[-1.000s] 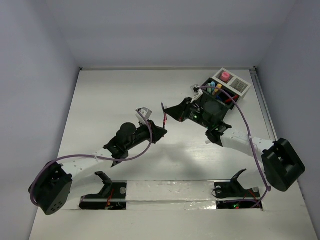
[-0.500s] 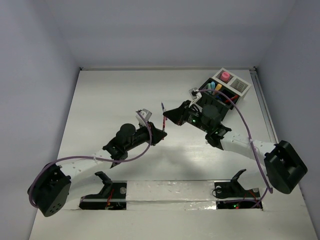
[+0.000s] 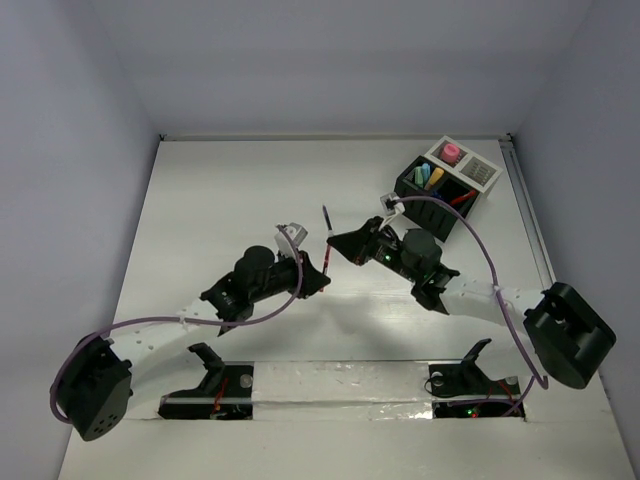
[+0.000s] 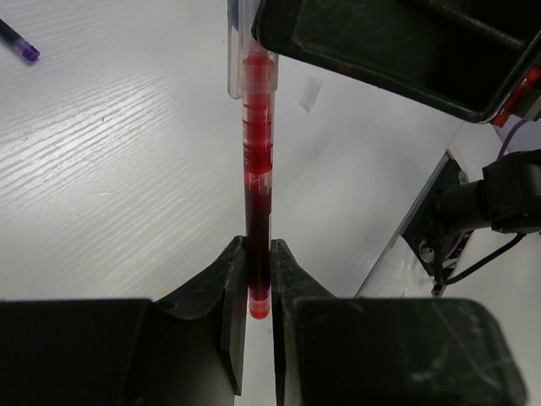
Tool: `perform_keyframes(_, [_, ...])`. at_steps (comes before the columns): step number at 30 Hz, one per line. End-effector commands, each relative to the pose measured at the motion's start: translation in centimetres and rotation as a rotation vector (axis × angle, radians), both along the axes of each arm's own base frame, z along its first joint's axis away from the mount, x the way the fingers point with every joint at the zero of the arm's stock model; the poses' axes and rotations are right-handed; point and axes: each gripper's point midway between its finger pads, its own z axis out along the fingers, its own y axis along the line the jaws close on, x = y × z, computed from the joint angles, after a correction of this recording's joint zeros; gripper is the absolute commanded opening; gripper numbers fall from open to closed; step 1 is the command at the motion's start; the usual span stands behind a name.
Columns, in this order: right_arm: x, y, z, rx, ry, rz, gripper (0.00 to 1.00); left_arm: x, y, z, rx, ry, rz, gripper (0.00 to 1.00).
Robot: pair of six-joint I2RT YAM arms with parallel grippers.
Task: Sort the stationery into containers
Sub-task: Close the pen cap on the pen.
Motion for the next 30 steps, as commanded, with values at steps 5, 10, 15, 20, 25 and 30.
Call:
perform_keyframes(5, [-8.7, 1.0, -9.7, -0.201, 0.234, 0.253, 0.00, 5.4, 0.4, 20.2, -0.384, -0.447, 0.171, 0.00])
perform_keyframes(10, [-9.3, 1.0, -10.1, -0.203, 0.238, 0.250, 0.00, 5.5, 0.2, 21.5, -0.400, -0.461, 0.163, 0.00])
perform_keyframes(15, [-9.5, 0.5, -10.5, -0.215, 0.249, 0.245, 0.00, 5.7, 0.9, 22.8, -0.417, -0.479, 0.180, 0.00])
perform_keyframes(20, [-9.8, 0.8, -10.5, -0.208, 0.253, 0.256, 0.00, 5.0, 0.4, 23.8, -0.454, -0.488, 0.132, 0.00])
perform_keyframes(25, [-10.1, 1.3, -10.6, -0.220, 0.250, 0.264, 0.00, 4.4, 0.0, 24.6, -0.486, -0.494, 0.093, 0.00])
perform_keyframes(30, [-9.6, 1.1, -9.8, -0.221, 0.223, 0.243, 0.00, 3.7, -0.5, 25.2, -0.518, -0.491, 0.046, 0.00])
